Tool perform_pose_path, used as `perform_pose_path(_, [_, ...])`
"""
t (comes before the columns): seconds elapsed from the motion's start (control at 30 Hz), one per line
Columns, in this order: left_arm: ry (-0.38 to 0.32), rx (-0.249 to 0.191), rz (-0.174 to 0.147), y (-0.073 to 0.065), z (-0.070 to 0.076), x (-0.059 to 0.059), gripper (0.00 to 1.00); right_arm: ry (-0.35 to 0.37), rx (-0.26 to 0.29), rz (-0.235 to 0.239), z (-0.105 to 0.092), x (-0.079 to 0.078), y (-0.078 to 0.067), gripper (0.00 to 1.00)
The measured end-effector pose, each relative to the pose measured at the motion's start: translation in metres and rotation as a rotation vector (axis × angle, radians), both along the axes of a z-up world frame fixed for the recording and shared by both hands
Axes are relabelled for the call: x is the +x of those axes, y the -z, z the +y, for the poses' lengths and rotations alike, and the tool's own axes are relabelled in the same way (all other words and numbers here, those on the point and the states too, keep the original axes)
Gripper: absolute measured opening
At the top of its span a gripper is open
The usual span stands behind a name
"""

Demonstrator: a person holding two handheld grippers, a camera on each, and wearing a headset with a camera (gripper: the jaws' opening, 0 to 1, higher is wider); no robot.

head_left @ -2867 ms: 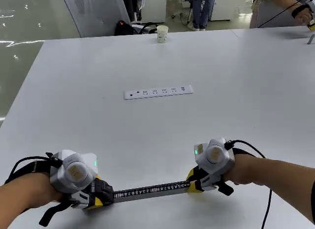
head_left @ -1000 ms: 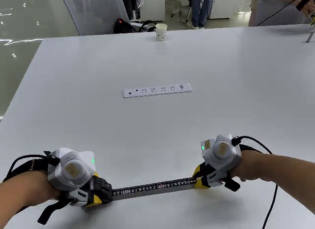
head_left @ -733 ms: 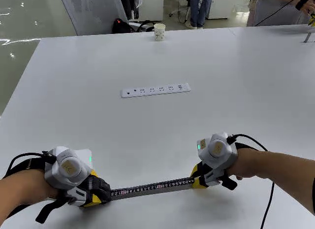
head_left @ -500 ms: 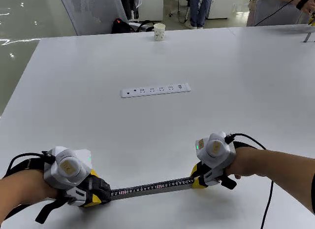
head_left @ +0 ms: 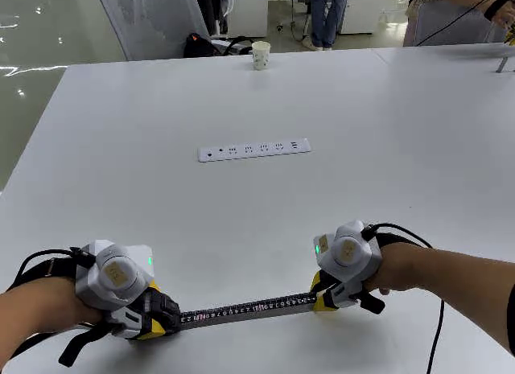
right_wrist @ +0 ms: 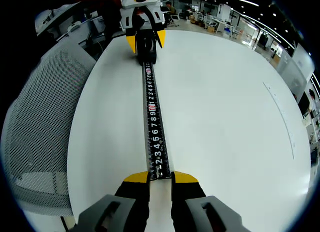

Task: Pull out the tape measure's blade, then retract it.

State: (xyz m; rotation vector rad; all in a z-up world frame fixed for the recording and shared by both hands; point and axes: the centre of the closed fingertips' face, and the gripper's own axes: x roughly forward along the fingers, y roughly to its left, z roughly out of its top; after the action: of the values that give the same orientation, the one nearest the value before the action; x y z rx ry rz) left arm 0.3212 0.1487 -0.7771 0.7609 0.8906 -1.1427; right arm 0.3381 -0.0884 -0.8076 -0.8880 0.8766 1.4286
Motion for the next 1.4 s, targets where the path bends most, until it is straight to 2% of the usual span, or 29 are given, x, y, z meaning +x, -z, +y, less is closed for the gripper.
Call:
perform_pose_path(0.27, [0.037, 0.001, 0.024, 0.0, 0.0, -0.006, 0.41, -0.029, -0.015, -0.002, 0.003, 0.0, -0.003, 0.13])
perform_pose_path(0.5, [0.08, 0.003, 0.04, -0.004, -0.001, -0.012, 0.44, -0.037, -0.019, 0.01, 0.001, 0.0, -0.006, 0.21])
perform_pose_path(0.8, [0.046, -0.023, 0.039, -0.012, -0.002, -0.006, 0.56, -0.013, -0.008, 0.015, 0.0, -0.001, -0.011, 0.29])
perform_pose_path(1.1, [0.023, -0.036, 0.048, -0.016, 0.0, -0.007, 0.68, 0.001, -0.002, 0.012, -0.002, -0.003, -0.014, 0.42])
perform_pose_path(1.17, [0.023, -0.023, 0.05, -0.016, 0.002, -0.008, 0.69, 0.012, -0.001, 0.019, -0.003, -0.004, -0.014, 0.46])
perform_pose_path(1.4, [-0.007, -0.061, 0.071, -0.023, -0.001, -0.011, 0.79, 0.054, 0.016, 0.041, -0.003, -0.007, -0.016, 0.62])
